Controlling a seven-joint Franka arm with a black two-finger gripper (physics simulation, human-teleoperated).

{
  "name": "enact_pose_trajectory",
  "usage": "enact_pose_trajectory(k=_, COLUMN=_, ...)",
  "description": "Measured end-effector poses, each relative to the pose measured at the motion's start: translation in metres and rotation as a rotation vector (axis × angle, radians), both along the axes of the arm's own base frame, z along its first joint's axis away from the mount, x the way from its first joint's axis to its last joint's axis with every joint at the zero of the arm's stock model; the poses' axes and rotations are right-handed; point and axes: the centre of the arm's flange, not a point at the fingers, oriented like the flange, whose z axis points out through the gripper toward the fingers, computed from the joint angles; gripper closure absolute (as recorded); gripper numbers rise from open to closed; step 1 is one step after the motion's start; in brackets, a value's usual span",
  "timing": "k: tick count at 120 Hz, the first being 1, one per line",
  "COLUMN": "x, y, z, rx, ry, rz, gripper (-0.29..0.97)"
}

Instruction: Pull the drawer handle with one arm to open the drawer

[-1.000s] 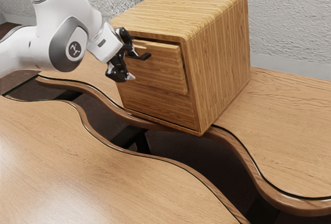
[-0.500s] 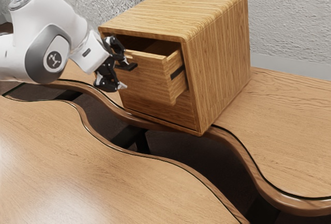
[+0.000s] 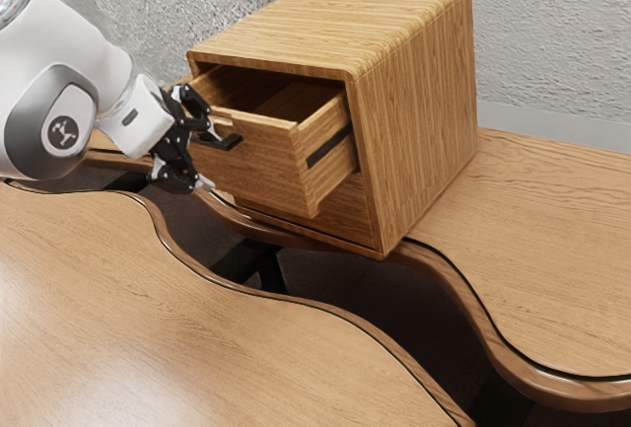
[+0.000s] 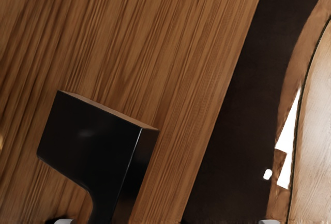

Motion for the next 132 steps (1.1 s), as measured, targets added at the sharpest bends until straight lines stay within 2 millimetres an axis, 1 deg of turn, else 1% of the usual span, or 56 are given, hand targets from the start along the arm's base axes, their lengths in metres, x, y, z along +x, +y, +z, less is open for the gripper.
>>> enact_pose_trajectory(k=15, x=-0.015, y=0.012, z=-0.002, rx=-0.002, ry=0.001, rz=0.01, gripper=0.25)
enact_pose_trajectory(k=28, x=-0.024, y=0.014, z=-0.005, rx=-0.011, ry=0.002, rz=0.011, gripper=0.24)
enact_pose_trajectory(k=37, x=-0.031, y=0.01, z=-0.003, rx=-0.024, ry=-0.004, rz=0.006, gripper=0.35)
enact_pose_trajectory(k=50, x=-0.043, y=0.007, z=-0.001, rx=-0.035, ry=-0.013, rz=0.001, gripper=0.39)
enact_pose_trajectory(k=62, x=-0.053, y=0.005, z=-0.004, rx=-0.043, ry=-0.01, rz=-0.004, gripper=0.29)
enact_pose_trajectory(k=72, x=-0.063, y=0.003, z=-0.005, rx=-0.045, ry=-0.012, rz=-0.008, gripper=0.3)
enact_pose_trajectory(k=78, x=-0.069, y=0.004, z=-0.005, rx=-0.04, ry=-0.014, rz=-0.009, gripper=0.27)
enact_pose_trajectory(k=84, x=-0.075, y=0.006, z=-0.003, rx=-0.035, ry=-0.018, rz=-0.009, gripper=0.33)
enact_pose_trajectory(k=92, x=-0.084, y=0.009, z=-0.004, rx=-0.034, ry=-0.022, rz=-0.006, gripper=0.35)
enact_pose_trajectory(k=101, x=-0.094, y=0.011, z=0.0, rx=-0.03, ry=-0.031, rz=-0.006, gripper=0.46)
enact_pose_trajectory(k=103, x=-0.097, y=0.012, z=0.0, rx=-0.031, ry=-0.033, rz=-0.004, gripper=0.47)
enact_pose_trajectory(k=110, x=-0.104, y=0.015, z=0.001, rx=-0.033, ry=-0.036, rz=-0.001, gripper=0.44)
enact_pose_trajectory(k=123, x=-0.11, y=0.019, z=-0.001, rx=-0.033, ry=-0.028, rz=0.003, gripper=0.32)
enact_pose_trajectory(k=132, x=-0.111, y=0.02, z=-0.001, rx=-0.032, ry=-0.025, rz=0.003, gripper=0.32)
